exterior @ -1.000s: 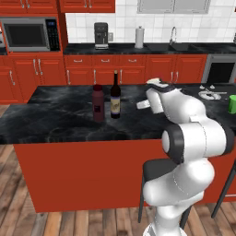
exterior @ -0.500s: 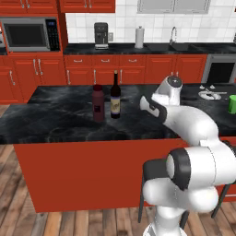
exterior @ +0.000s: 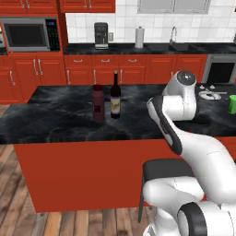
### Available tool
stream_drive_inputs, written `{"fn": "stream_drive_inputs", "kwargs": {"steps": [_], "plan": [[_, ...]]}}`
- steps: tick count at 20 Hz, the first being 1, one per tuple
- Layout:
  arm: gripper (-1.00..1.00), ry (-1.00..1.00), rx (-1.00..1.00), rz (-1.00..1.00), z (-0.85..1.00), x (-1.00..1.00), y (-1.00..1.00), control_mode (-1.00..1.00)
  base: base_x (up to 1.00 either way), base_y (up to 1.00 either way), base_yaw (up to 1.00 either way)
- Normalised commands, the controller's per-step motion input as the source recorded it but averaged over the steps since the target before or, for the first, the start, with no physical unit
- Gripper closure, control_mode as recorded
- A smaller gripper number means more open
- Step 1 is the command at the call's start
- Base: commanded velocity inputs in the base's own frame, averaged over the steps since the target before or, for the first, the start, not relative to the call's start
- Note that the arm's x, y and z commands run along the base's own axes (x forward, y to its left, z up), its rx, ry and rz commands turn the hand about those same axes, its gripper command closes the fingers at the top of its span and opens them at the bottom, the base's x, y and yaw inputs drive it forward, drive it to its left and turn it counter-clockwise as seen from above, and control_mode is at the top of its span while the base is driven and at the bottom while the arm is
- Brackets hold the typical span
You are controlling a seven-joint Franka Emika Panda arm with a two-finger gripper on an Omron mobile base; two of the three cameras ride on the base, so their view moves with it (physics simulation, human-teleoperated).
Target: Place the drinks on the dining counter in a tight cluster.
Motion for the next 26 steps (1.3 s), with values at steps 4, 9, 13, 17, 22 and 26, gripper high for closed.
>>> {"fn": "stream_drive_inputs", "kwargs": {"steps": [4, 9, 13, 17, 22, 26], "plan": [[-1.0, -0.03, 0.05, 0.0, 0.62, -1.0, 0.04, -1.0, 0.0, 0.0, 0.0], [-1.0, 0.0, 0.1, 0.0, 0.28, -1.0, 0.0, -1.0, 0.0, 0.0, 0.0], [-1.0, 0.0, 0.13, 0.0, 0.05, -1.0, 0.0, -1.0, 0.0, 0.0, 0.0], [-1.0, 0.05, 0.07, -0.02, 0.03, -1.0, 0.0, -1.0, 0.0, 0.0, 0.0], [-1.0, 0.02, 0.0, -0.04, 0.0, -0.29, -0.03, -1.0, 0.0, 0.0, 0.0], [-1.0, 0.0, 0.0, 0.0, 0.0, -0.02, 0.0, -1.0, 0.0, 0.0, 0.0]]}}
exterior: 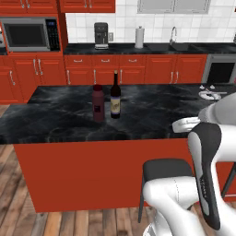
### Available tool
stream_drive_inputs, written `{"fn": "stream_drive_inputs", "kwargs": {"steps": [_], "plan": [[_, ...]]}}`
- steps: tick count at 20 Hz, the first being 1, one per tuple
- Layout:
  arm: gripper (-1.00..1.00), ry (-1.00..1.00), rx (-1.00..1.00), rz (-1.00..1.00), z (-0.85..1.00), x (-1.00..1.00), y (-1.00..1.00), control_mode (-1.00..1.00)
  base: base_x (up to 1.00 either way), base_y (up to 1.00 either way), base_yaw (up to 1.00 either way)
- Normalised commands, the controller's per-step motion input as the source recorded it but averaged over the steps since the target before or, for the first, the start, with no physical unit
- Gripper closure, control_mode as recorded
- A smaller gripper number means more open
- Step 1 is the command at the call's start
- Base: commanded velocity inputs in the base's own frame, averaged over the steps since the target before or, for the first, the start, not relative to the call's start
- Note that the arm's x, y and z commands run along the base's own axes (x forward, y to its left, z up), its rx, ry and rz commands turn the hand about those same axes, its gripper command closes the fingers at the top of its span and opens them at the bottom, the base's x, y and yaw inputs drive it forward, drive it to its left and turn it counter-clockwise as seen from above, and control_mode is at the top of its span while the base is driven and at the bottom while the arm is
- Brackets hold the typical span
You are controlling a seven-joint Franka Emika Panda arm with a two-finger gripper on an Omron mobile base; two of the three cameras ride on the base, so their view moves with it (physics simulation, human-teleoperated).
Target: Place the drinks on the dining counter in a tight cluster.
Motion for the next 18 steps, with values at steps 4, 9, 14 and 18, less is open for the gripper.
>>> {"fn": "stream_drive_inputs", "kwargs": {"steps": [4, 9, 14, 18], "plan": [[-1.0, 0.0, 0.0, 0.0, 0.0, 0.0, 0.0, 1.0, -0.56, -0.85, -0.32], [-1.0, 0.0, 0.0, 0.0, 0.0, 0.0, 0.0, 1.0, -0.39, -0.64, -0.56], [-1.0, 0.0, 0.0, 0.0, 0.0, 0.0, 0.0, 1.0, -0.14, -0.65, -0.69], [-1.0, 0.0, 0.0, 0.0, 0.0, 0.0, 0.0, 1.0, 0.01, -0.56, -0.82]]}}
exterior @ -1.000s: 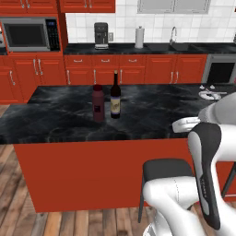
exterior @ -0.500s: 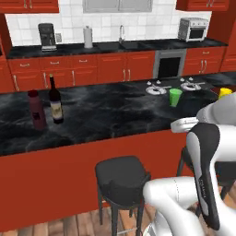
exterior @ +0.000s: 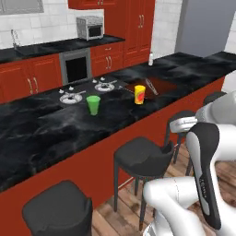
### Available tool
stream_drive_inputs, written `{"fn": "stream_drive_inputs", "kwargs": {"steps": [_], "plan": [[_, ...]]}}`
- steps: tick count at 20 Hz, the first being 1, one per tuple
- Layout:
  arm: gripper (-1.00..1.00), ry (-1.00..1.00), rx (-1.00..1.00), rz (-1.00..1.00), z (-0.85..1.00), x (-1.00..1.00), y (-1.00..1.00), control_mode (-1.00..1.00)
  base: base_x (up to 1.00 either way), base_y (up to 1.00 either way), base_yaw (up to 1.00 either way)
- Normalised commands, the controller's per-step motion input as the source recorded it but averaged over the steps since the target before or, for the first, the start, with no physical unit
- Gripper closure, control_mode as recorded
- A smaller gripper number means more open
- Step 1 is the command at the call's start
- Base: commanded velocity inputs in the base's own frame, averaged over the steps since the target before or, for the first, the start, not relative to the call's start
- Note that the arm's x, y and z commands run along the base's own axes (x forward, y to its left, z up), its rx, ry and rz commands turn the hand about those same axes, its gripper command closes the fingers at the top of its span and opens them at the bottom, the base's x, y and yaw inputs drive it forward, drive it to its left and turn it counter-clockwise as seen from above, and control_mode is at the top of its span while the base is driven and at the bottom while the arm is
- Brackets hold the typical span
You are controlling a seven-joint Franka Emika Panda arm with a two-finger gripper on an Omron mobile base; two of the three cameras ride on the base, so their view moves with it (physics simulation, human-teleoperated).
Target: Place the drinks on the dining counter in a tight cluster.
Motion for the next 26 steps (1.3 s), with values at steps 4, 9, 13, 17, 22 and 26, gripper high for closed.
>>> {"fn": "stream_drive_inputs", "kwargs": {"steps": [4, 9, 13, 17, 22, 26], "plan": [[-1.0, 0.0, 0.0, 0.0, 0.0, 0.0, 0.0, 1.0, 0.73, -1.0, -0.05], [-1.0, 0.0, 0.0, 0.0, 0.0, 0.0, 0.0, 1.0, 0.93, -1.0, 0.33], [-1.0, 0.0, 0.0, 0.0, 0.0, 0.0, 0.0, 1.0, 0.52, -1.0, 0.09], [-1.0, 0.0, 0.0, 0.0, 0.0, 0.0, 0.0, 1.0, 0.06, -1.0, -0.07], [-1.0, 0.0, 0.0, 0.0, 0.0, 0.0, 0.0, 1.0, 0.37, -1.0, -0.06], [-1.0, 0.0, 0.0, 0.0, 0.0, 0.0, 0.0, 1.0, 0.49, -1.0, -0.04]]}}
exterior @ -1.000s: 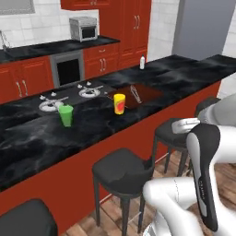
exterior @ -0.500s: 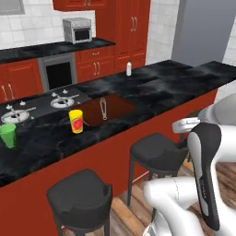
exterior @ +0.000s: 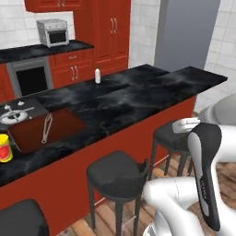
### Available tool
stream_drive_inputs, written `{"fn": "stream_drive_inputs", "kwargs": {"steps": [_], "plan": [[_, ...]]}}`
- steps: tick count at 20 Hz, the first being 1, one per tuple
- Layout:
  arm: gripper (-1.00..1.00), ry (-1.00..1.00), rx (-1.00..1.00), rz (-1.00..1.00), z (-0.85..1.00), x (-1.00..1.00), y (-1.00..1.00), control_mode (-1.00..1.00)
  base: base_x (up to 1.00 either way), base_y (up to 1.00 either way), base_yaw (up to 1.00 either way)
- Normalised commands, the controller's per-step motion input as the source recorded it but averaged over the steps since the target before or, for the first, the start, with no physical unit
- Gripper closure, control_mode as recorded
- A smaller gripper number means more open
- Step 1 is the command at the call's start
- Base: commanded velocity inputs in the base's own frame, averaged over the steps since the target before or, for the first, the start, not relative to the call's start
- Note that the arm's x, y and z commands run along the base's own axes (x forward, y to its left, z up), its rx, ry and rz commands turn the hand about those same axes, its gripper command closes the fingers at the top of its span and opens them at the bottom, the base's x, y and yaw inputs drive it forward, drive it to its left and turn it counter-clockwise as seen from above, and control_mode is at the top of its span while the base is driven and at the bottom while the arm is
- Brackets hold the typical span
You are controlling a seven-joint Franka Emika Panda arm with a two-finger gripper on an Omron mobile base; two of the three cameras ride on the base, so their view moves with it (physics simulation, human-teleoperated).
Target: Place the drinks on the dining counter in a tight cluster.
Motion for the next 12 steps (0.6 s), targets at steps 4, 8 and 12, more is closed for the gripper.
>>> {"fn": "stream_drive_inputs", "kwargs": {"steps": [4, 8, 12], "plan": [[-1.0, 0.0, 0.0, 0.0, 0.0, 0.0, 0.0, 1.0, 0.58, -1.0, -0.04], [-1.0, 0.0, 0.0, 0.0, 0.0, 0.0, 0.0, 1.0, 0.62, -1.0, -0.02], [-1.0, 0.0, 0.0, 0.0, 0.0, 0.0, 0.0, 1.0, 0.67, -1.0, 0.0]]}}
